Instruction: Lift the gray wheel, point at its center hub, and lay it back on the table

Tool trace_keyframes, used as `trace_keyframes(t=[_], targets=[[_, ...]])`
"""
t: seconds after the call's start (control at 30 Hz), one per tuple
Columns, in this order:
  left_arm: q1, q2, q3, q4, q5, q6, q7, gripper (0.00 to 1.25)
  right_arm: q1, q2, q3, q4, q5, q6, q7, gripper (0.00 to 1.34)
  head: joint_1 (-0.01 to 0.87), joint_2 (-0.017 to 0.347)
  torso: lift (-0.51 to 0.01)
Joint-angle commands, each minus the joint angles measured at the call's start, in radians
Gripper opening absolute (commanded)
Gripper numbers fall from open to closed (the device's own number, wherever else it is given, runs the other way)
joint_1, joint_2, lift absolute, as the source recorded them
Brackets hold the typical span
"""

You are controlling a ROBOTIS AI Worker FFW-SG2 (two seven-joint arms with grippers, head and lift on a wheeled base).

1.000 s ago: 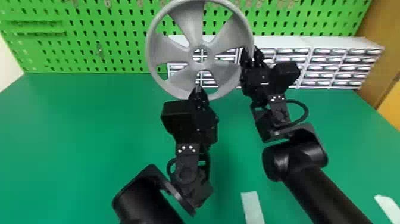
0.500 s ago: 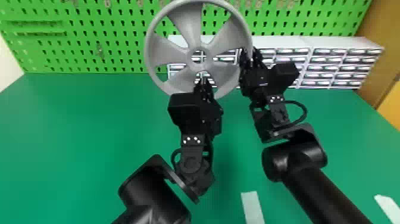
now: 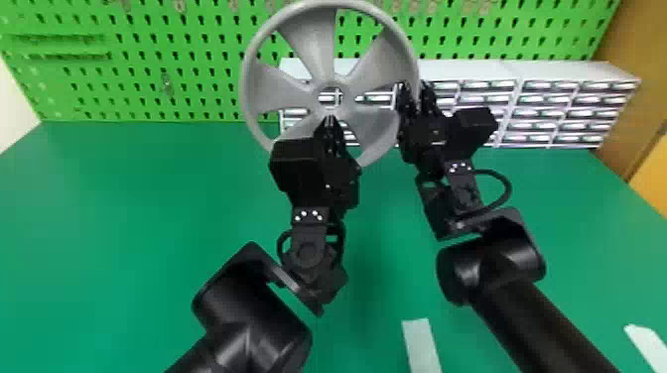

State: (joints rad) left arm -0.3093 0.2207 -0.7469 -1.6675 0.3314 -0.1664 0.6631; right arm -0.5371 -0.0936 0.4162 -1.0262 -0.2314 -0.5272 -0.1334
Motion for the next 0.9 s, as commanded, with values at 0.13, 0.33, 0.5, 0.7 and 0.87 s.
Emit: trace_keyframes(t=[0.13,0.33,0.5,0.7,0.87], targets=[[-0.033,-0.003,0.015,0.049,-0.002,-0.018,-0.019,0.10,0.002,-0.001,0.010,-0.002,-0.005,-0.004,0.000,0.08,0.692,0.048,-0.096],[-0.051,-0.004,0.027,0.071,-0.006,-0.022,-0.028,0.10,0.000,-0.003,0.016,-0.005,-0.006,-0.007,0.000,0.08,0.692,0.048,-0.096],[-0.060,-0.007,0.038,0.083,-0.011,-0.028,-0.037,0.10,0.000,-0.005,0.023,-0.006,-0.009,-0.013,0.000,0.08,0.692,0.048,-0.096],[-0.063,-0.011,0.052,0.097,-0.015,-0.030,-0.050,0.10,0.002,-0.005,0.030,-0.011,-0.014,-0.017,0.000,0.08,0.692,0.048,-0.096],[-0.068,-0.012,0.058,0.107,-0.017,-0.030,-0.056,0.10,0.002,-0.006,0.033,-0.015,-0.017,-0.020,0.000,0.08,0.692,0.048,-0.096]])
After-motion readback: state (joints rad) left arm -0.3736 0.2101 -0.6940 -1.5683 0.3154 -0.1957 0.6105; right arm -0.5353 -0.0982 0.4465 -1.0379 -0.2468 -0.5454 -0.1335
